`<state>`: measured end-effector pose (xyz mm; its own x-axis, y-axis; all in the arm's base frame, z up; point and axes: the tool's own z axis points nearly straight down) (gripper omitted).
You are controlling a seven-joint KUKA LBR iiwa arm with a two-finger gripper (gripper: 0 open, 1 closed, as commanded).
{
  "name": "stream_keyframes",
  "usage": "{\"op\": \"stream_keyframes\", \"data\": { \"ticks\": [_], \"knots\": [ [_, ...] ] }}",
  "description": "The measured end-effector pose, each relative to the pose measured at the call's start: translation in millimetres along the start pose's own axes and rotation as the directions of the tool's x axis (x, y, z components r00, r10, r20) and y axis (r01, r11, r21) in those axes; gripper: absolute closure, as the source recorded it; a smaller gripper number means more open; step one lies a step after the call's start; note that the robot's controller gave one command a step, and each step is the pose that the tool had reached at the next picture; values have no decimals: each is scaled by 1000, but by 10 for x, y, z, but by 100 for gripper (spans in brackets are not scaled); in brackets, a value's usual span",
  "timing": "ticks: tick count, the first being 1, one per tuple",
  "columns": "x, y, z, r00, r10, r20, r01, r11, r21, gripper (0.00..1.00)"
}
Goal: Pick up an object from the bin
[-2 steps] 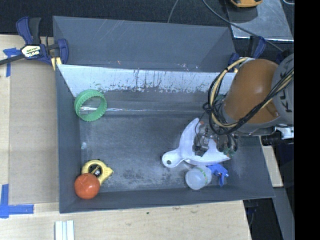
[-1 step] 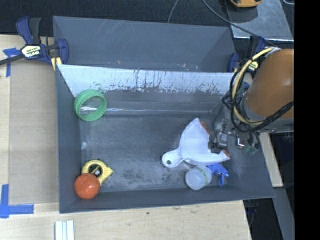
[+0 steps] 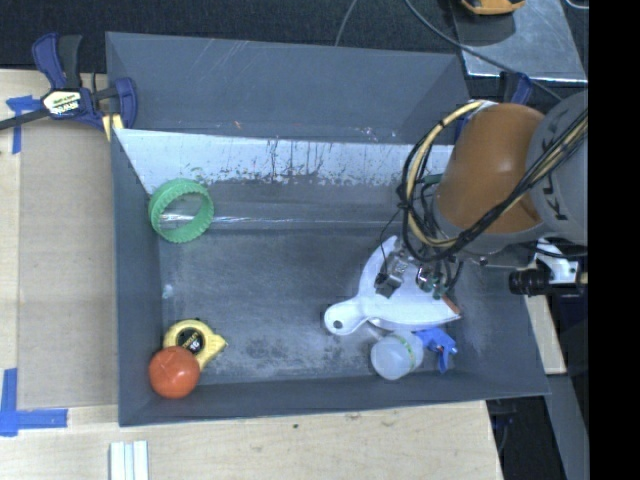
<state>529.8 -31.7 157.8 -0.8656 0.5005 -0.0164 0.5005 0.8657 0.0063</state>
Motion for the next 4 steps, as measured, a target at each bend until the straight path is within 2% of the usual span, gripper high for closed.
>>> {"op": "stream_keyframes", "data": {
  "ticks": [1, 2, 3, 4],
  "knots": [
    [107, -64, -327, 999, 48, 6, -48, 999, -2, 100],
    [108, -63, -312, 999, 47, 4, -47, 999, -1, 0],
    [466, -78, 519, 990, -144, 0, 144, 990, 1, 0],
    [442, -69, 493, 990, -144, 7, 144, 990, -1, 100]
  ]
}}
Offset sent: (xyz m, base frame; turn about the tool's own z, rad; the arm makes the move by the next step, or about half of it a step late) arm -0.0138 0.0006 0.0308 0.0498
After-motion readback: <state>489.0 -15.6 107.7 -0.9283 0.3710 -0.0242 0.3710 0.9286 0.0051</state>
